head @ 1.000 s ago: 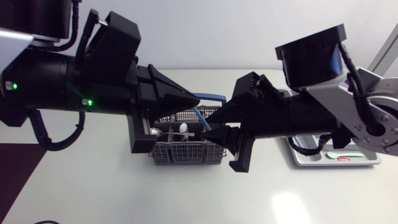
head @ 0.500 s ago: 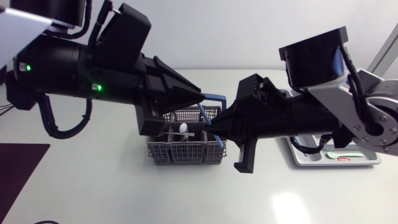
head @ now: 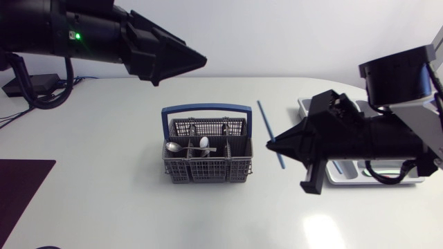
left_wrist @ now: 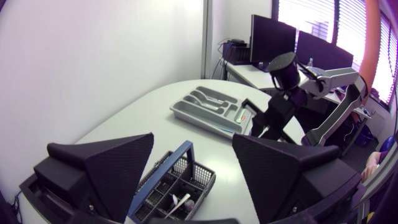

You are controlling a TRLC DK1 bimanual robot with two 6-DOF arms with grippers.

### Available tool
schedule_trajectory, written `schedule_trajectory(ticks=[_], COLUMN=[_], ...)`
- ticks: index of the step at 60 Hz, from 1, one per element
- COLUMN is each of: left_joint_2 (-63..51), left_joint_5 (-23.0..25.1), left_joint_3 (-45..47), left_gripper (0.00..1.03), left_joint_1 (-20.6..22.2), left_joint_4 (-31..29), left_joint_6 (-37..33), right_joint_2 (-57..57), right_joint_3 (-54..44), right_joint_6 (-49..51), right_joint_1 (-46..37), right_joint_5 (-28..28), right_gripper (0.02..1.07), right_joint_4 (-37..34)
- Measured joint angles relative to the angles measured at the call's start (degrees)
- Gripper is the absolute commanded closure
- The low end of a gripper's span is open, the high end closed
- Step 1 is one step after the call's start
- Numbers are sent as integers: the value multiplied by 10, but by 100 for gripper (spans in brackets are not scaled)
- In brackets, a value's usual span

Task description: Unload the cutlery basket into the drawer organizer.

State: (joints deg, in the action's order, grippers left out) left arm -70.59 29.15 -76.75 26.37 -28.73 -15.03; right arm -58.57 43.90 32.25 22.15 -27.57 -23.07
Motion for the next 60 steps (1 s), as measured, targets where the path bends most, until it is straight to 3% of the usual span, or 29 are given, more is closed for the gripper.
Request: schedule_trajectory(ticks=[11, 25, 37, 49, 60], left_joint_2=[-11, -11, -11, -11, -14], left_joint_5=[-56, -99, -122, -130, -130], left_joint_3=[47, 135, 178, 200, 225], left_gripper=[15, 16, 17, 17, 17], left_joint_1=[-4, 21, 31, 31, 31], left_joint_4=[-17, -8, 14, 34, 56], left_joint_6=[-59, -99, -110, -112, -111], right_joint_2=[-28, -218, -355, -424, -445], right_joint_3=[1, 53, 110, 144, 150], right_joint_6=[26, 27, -3, -32, -47], right_joint_1=[-188, -355, -386, -392, -392], right_joint_5=[-32, -26, 19, 37, 54], right_gripper=[102, 102, 102, 100, 71], right_joint_4=[-17, -2, 37, 40, 40])
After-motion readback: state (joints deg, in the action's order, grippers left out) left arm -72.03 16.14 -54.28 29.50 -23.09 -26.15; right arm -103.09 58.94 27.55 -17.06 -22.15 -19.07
